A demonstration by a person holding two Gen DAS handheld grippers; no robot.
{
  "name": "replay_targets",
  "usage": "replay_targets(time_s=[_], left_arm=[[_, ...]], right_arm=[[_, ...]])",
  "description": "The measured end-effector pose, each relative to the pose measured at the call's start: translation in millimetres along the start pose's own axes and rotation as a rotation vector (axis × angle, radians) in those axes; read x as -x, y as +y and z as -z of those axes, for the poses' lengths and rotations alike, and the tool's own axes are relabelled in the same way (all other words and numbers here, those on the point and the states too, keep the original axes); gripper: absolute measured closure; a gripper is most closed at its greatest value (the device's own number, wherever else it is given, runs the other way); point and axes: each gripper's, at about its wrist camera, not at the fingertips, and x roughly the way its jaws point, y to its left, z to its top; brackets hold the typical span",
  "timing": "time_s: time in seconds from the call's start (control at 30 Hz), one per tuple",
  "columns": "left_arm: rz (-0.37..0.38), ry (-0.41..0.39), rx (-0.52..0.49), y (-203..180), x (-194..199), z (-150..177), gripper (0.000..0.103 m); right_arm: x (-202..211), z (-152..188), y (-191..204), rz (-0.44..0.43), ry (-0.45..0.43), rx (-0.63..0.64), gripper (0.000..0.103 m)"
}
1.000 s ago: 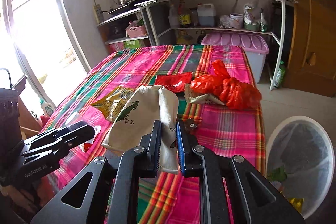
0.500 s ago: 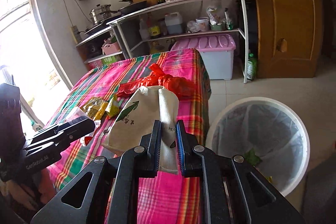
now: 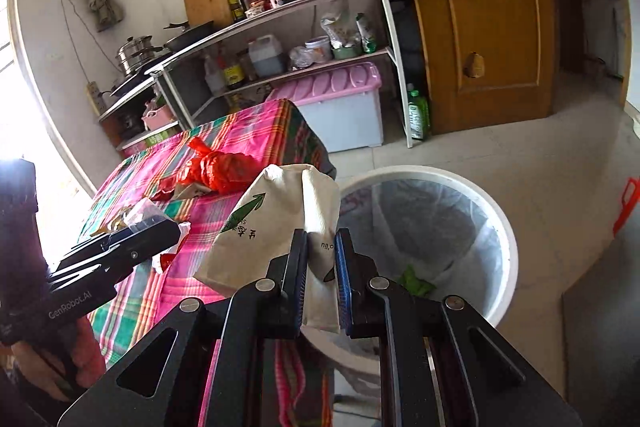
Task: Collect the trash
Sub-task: 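Carry the clear cup and white cloth bag over the trash bin with both tools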
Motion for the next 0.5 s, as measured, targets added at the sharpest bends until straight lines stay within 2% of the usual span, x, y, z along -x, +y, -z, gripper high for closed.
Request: replay_targets(time_s=[0.5], left_arm=[[0.076, 0.09, -0.041, -39.1, -58.5, -5.0, 0.069]], right_arm=[[-14.7, 7.5, -50.9, 0.097, 0.042, -0.074, 0.088]])
